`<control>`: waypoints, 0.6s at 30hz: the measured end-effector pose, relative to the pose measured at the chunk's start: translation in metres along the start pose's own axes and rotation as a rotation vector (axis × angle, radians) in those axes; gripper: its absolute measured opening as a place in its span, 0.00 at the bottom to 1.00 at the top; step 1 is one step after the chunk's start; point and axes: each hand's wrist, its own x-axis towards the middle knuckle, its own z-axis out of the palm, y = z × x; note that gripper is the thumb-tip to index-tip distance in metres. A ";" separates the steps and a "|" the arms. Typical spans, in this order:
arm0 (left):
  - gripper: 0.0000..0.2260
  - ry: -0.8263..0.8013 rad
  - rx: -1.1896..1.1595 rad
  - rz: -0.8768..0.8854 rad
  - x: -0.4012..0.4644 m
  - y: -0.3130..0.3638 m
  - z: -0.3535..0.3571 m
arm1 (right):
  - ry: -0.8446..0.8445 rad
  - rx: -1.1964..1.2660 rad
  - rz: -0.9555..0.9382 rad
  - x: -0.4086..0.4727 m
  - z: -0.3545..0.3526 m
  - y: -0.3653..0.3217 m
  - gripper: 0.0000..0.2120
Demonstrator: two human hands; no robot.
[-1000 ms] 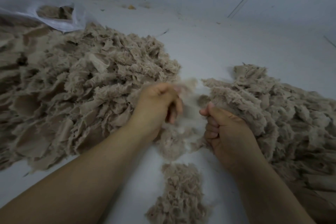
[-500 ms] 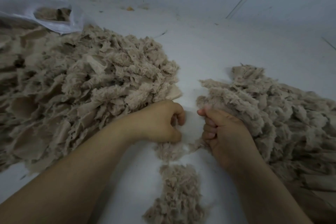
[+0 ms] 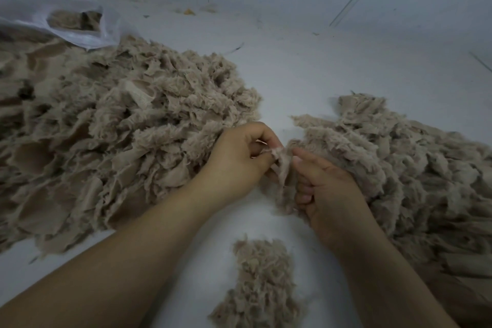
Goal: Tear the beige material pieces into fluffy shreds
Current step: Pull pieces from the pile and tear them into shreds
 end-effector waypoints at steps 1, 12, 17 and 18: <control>0.13 -0.007 -0.075 0.003 0.000 0.001 0.000 | -0.026 -0.027 -0.013 -0.001 0.000 0.000 0.08; 0.09 -0.031 -0.344 -0.123 -0.004 0.005 -0.001 | -0.054 -0.141 0.004 -0.005 -0.002 -0.002 0.11; 0.04 0.002 -0.124 -0.147 -0.004 0.000 0.001 | -0.078 -0.104 0.011 -0.010 0.001 -0.006 0.21; 0.05 0.001 -0.123 -0.156 -0.004 0.000 0.000 | -0.075 -0.109 0.012 -0.011 0.002 -0.006 0.23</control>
